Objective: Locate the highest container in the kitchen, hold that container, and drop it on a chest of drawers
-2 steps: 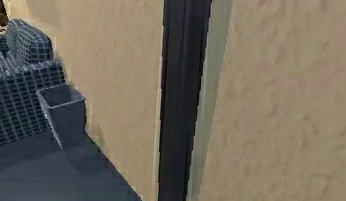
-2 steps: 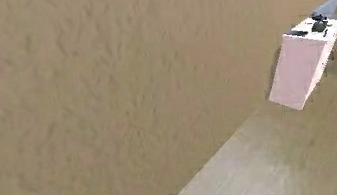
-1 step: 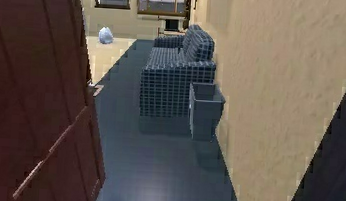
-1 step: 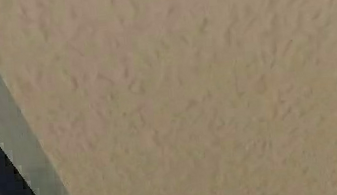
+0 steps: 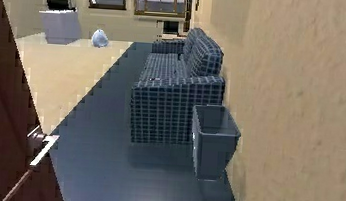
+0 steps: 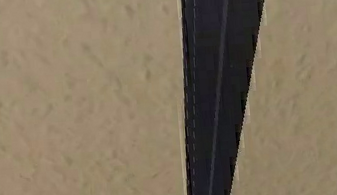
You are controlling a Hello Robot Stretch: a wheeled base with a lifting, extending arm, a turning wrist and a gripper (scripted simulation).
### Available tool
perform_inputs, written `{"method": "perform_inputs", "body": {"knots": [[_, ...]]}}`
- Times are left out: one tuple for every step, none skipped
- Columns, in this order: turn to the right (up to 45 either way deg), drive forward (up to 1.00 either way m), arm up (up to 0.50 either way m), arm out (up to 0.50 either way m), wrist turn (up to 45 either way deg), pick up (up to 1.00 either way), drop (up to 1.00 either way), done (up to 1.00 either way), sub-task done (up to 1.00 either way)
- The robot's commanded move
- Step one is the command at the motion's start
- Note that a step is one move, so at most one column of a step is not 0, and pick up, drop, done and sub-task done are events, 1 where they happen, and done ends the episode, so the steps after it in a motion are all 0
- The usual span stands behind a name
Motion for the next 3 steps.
{"method": "perform_inputs", "body": {"knots": [[21.0, 0.0, 0.0, 0.0, 0.0, 0.0, 0.0, 0.0, 0.0], [0.0, 0.35, 0.0, 0.0, 0.0, 0.0, 0.0, 0.0, 0.0], [-42.0, 0.0, 0.0, 0.0, 0.0, 0.0, 0.0, 0.0, 0.0]]}}
